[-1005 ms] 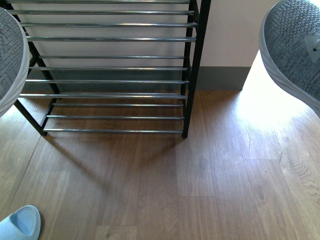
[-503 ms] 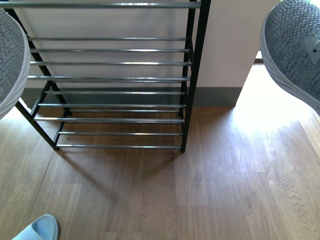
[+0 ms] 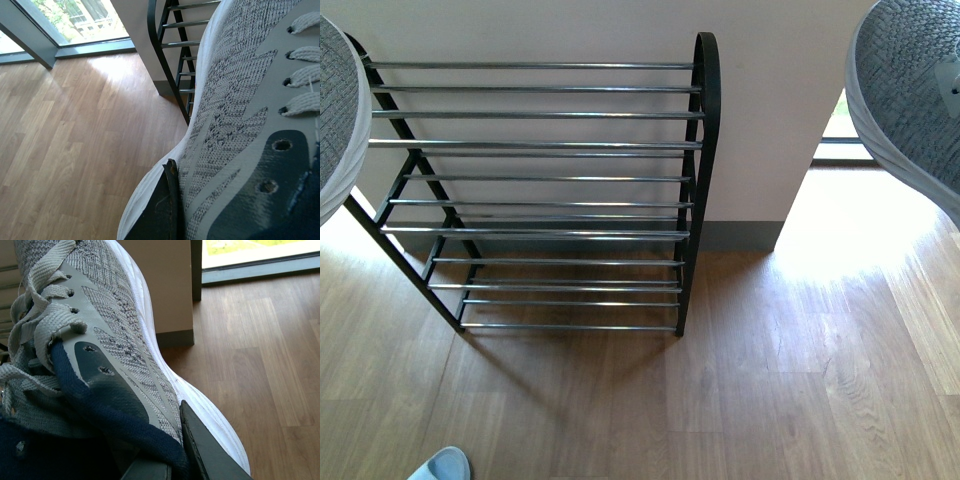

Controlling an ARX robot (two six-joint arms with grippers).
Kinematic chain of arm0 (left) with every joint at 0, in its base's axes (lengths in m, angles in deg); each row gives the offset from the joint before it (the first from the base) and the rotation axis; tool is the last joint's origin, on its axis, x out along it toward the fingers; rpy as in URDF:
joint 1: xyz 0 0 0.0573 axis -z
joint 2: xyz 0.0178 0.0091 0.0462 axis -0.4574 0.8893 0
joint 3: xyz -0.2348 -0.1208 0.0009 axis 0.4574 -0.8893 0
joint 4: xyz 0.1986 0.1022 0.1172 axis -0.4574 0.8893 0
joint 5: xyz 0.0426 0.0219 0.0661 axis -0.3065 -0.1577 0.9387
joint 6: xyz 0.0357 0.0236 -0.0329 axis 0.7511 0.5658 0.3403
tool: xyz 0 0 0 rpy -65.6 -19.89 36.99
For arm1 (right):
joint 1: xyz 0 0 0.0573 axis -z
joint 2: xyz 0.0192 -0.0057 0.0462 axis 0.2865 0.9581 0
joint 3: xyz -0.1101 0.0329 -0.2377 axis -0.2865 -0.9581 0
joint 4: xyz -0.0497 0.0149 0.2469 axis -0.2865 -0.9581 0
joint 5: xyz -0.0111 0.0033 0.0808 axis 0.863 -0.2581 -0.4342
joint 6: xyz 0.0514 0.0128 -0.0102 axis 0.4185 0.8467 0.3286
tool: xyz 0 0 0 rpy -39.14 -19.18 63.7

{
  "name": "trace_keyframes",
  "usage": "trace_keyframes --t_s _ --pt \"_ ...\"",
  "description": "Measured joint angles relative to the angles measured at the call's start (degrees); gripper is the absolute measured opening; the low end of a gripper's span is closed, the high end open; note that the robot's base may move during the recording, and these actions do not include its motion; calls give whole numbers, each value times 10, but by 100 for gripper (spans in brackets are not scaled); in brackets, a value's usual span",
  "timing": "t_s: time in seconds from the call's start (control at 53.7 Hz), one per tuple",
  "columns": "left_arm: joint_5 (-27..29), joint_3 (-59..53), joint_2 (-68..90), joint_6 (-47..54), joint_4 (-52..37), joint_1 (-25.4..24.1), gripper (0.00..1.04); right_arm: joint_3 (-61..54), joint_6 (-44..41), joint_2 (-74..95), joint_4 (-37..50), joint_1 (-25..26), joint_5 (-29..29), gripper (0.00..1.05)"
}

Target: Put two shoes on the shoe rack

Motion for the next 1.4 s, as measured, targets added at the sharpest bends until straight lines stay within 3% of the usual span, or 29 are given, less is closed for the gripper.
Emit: trace_keyframes --t_s 0.279,0.354,0.41,0.521,0.689,0.931,1.136,1.396 --pt "0 0 0 0 0 0 2 0 0 0 0 0 0 1" --pt "0 0 0 0 0 0 2 -31 -3 25 149 -9 -34 1" --pt "0 0 0 0 0 0 2 -22 -1 30 187 -36 -17 1" --pt "-1 0 0 0 0 0 2 33 16 27 148 -88 22 1" --pt "0 0 0 0 0 0 2 151 83 59 22 -208 125 1" --pt "-1 0 0 0 0 0 2 273 167 137 -75 -327 214 1" --pt "-1 0 0 0 0 0 2 389 257 223 -153 -382 274 1" --pt "-1 0 0 0 0 0 2 509 317 340 -209 -398 384 1"
